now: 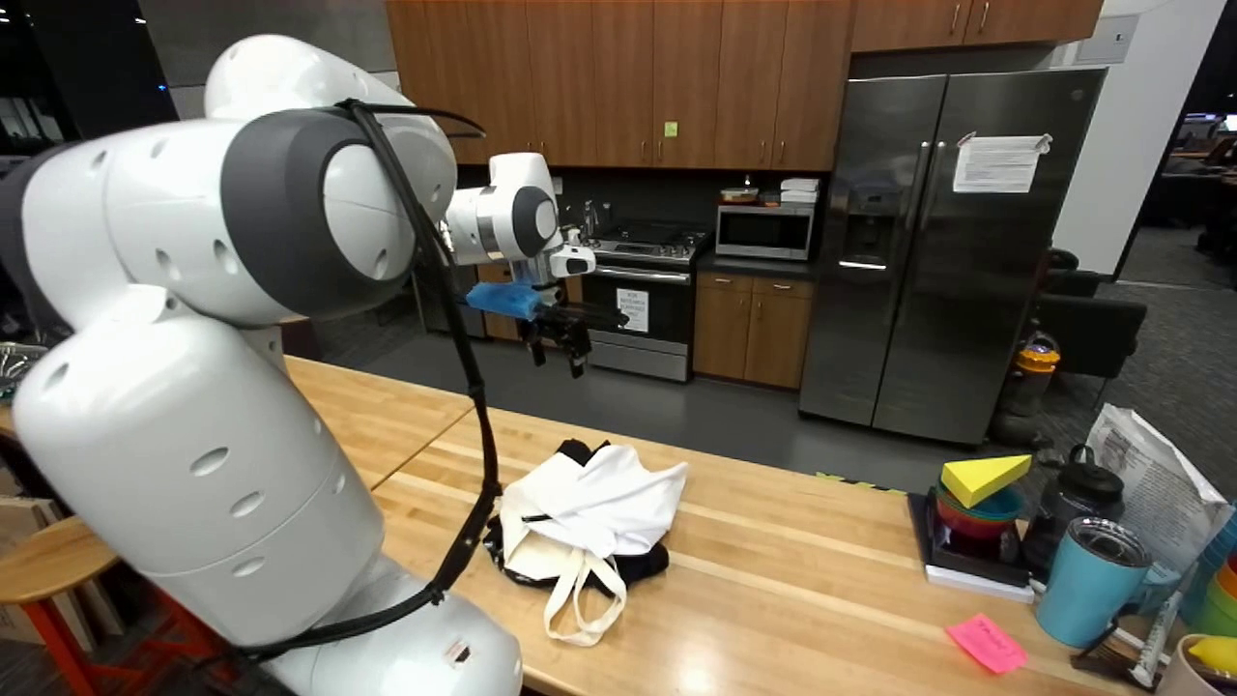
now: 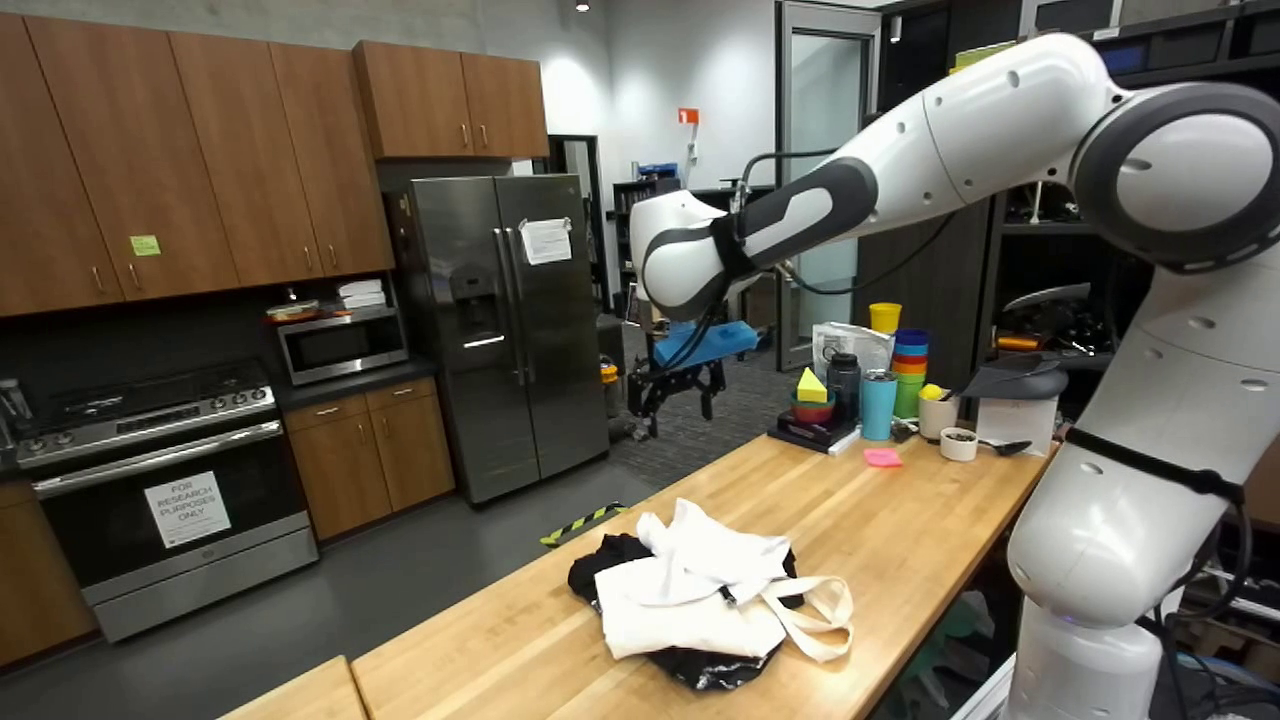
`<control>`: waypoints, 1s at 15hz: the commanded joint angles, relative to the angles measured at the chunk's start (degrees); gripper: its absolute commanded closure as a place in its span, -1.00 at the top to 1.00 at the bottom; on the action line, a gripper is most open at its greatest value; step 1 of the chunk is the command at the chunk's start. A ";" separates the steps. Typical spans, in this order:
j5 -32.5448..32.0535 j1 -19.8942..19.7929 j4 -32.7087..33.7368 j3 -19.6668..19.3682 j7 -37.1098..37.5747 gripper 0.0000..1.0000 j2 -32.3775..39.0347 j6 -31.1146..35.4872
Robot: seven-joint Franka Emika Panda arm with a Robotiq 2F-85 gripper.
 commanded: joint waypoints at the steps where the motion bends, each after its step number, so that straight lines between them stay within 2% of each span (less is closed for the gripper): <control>1: -1.94 1.35 2.40 -1.29 1.79 1.00 2.44 0.31; 15: -8.93 4.96 8.75 -2.15 3.65 1.00 11.25 0.10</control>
